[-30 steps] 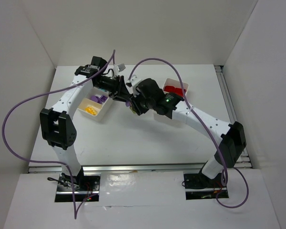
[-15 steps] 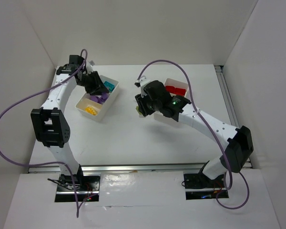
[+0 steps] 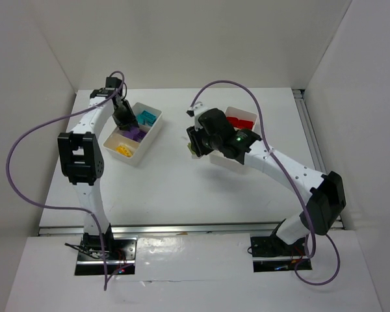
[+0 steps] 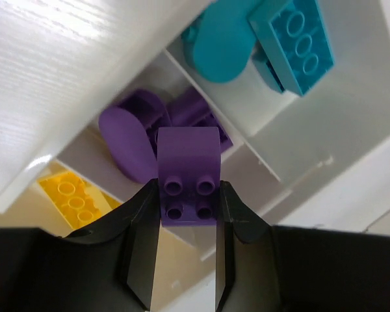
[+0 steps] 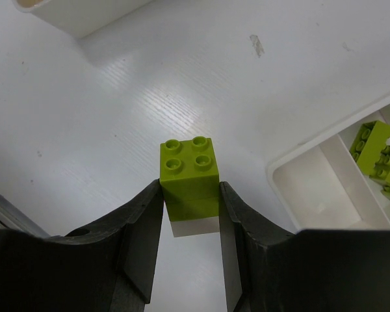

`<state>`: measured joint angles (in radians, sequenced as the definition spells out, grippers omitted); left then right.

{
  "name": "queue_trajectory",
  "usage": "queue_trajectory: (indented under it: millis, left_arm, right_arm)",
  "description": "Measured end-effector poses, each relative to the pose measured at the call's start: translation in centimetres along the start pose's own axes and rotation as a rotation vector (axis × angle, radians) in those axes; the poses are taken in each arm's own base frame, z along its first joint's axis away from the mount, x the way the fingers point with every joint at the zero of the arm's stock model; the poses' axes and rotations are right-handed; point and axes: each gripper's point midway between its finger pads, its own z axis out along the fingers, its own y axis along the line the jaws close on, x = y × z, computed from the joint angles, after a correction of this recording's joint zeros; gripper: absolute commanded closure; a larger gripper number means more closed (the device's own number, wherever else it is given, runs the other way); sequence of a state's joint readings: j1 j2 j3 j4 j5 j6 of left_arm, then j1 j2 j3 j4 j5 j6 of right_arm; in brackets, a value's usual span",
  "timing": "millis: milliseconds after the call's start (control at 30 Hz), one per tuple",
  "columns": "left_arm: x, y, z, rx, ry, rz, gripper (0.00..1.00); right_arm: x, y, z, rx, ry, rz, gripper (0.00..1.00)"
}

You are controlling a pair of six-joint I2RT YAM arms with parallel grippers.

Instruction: Sort the legos into containers by color

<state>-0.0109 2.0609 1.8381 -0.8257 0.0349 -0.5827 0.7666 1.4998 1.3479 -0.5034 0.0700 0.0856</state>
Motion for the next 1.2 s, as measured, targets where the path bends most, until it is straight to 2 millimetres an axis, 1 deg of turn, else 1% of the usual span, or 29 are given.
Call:
queue_trajectory:
  millis: [33,67,133,200,233,367,433,500,567,600,700,767,833,900,967,1033,1100,1133,1200]
  left_arm:
    - [-0.3,0.1,0.5,-0.008,-0.004,-0.001,0.66]
    - [-0.4,0.0,0.9,-0.013,-0.005,0.001,0.46]
    - [-0.6,-0.1,1.3,-0.017,-0.007,0.006,0.28]
    - [-0.7,-0.3,1.3,-0.019,-0.013,0.015,0.06]
    - [-0.7,-0.5,1.2,-0.019,-0.016,0.025,0.02]
    - [-0.4,-2.2,0.4,-0.003,-0.028,0.064,0.02]
    - [0.1,-3.1,-0.8,0.012,-0.035,0.103,0.06]
    - [0.5,-4.0,-2.8,0.036,-0.056,0.142,0.08]
    - [0.9,-5.5,-5.6,0.091,-0.088,0.191,0.11]
    - [1.2,-6.2,-7.0,0.122,-0.102,0.217,0.11]
    - [3.2,-8.5,-10.8,0.267,-0.099,0.291,0.15]
    - [5.1,-10.5,-12.5,0.405,-0.067,0.343,0.15]
    - [7.6,-11.7,-13.2,0.521,-0.014,0.378,0.15]
    - [10.3,-12.6,-13.2,0.642,0.058,0.401,0.14]
    - [12.8,-12.9,-12.9,0.737,0.123,0.412,0.14]
    - [14.8,-13.2,-12.9,0.839,0.168,0.423,0.14]
    - [16.0,-13.4,-13.3,0.908,0.190,0.430,0.14]
    - [16.5,-13.6,-13.6,0.947,0.190,0.443,0.12]
    - [16.9,-14.2,-14.5,1.017,0.183,0.473,0.10]
  right_arm:
    - [0.0,-0.1,0.0,0.002,-0.001,0.003,0.85]
    - [0.0,-0.1,0.0,0.003,0.000,0.004,0.85]
    - [0.0,-0.1,0.0,0.005,0.001,0.005,0.85]
    - [0.0,-0.2,0.0,0.006,0.001,0.005,0.85]
    - [0.0,-0.2,0.0,0.007,0.002,0.005,0.85]
    - [0.0,-0.4,0.0,0.009,0.003,0.010,0.85]
    - [0.0,-0.7,0.0,0.009,0.004,0.024,0.85]
    - [-0.1,-1.2,0.0,0.006,0.004,0.044,0.85]
    - [-0.2,-1.8,0.0,0.006,0.004,0.069,0.85]
    - [-0.2,-2.2,0.0,0.003,0.003,0.082,0.85]
    - [-0.4,-2.7,0.1,-0.009,-0.001,0.117,0.85]
    - [-0.7,-3.0,0.0,-0.032,-0.007,0.149,0.85]
    - [-1.0,-3.1,-0.1,-0.069,-0.013,0.185,0.85]
    - [-1.5,-3.6,-0.4,-0.103,-0.028,0.227,0.85]
    - [-2.3,-4.2,-0.8,-0.144,-0.053,0.277,0.85]
    - [-3.2,-4.6,-1.4,-0.195,-0.078,0.330,0.85]
    - [-4.3,-4.8,-2.0,-0.248,-0.113,0.376,0.85]
    - [-4.9,-4.9,-2.3,-0.277,-0.134,0.398,0.85]
    - [-5.8,-4.8,-3.0,-0.339,-0.168,0.426,0.85]
